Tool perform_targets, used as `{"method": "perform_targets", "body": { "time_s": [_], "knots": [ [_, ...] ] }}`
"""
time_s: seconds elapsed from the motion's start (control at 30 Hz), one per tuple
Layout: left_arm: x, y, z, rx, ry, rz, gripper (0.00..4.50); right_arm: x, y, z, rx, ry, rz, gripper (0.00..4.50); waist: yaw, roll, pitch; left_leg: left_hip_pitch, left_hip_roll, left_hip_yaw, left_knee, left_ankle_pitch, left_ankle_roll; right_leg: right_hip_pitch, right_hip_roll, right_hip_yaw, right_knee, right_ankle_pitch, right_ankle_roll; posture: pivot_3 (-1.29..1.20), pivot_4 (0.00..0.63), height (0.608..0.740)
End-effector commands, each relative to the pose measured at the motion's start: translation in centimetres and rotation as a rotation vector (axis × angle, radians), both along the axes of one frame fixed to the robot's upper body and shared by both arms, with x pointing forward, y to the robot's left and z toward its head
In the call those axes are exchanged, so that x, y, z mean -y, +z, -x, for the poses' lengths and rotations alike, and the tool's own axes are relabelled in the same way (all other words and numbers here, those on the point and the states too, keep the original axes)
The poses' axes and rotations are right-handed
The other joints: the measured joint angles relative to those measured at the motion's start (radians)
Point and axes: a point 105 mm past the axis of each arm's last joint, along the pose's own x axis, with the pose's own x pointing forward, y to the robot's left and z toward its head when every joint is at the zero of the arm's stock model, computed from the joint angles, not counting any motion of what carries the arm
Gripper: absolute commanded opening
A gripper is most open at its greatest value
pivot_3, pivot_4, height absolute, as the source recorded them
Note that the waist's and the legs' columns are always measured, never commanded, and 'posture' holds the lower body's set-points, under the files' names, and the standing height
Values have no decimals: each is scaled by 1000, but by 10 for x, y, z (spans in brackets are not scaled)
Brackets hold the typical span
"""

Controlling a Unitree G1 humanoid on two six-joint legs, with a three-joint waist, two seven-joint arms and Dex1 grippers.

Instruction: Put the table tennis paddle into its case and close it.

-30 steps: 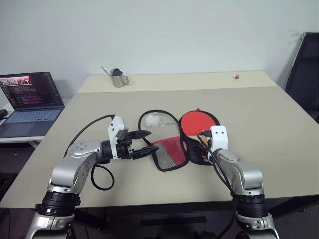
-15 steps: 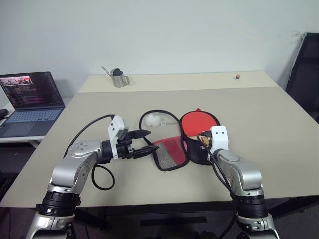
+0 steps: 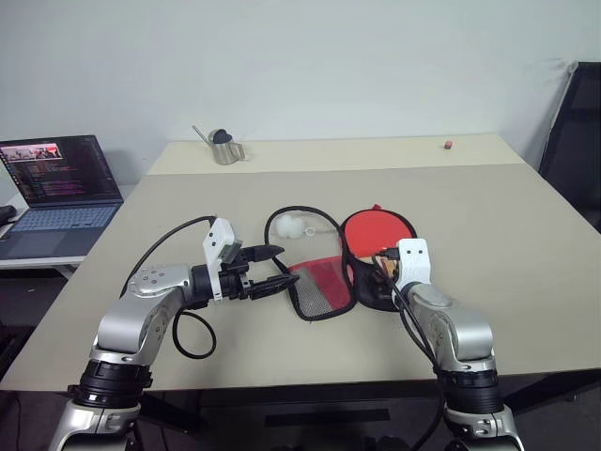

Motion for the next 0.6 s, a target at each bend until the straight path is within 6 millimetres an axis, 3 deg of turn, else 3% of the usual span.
{"method": "perform_targets", "body": {
  "time_s": [0.03,0.17,0.33,0.6],
  "knots": [
    [1,13,3,61,-2,15,3895,-4,22,5,64,68,-9,4476,1,0,0,0,0,0,0,0,0,0,0,0,0,0,0,0,150,740],
    [-9,14,-5,78,83,28,3895,-14,45,20,107,243,-75,4476,1,0,0,0,0,0,0,0,0,0,0,0,-1,0,0,0,150,740],
    [-28,10,-12,77,187,26,3895,-19,88,45,241,556,-81,4476,1,0,0,0,0,0,0,-1,1,1,0,-1,-3,0,0,0,150,740],
    [-62,-28,-31,-12,362,-119,3895,19,136,61,308,791,-52,4476,4,-1,1,0,0,0,0,-1,2,4,0,-3,-4,0,0,0,150,740]
  ]
}}
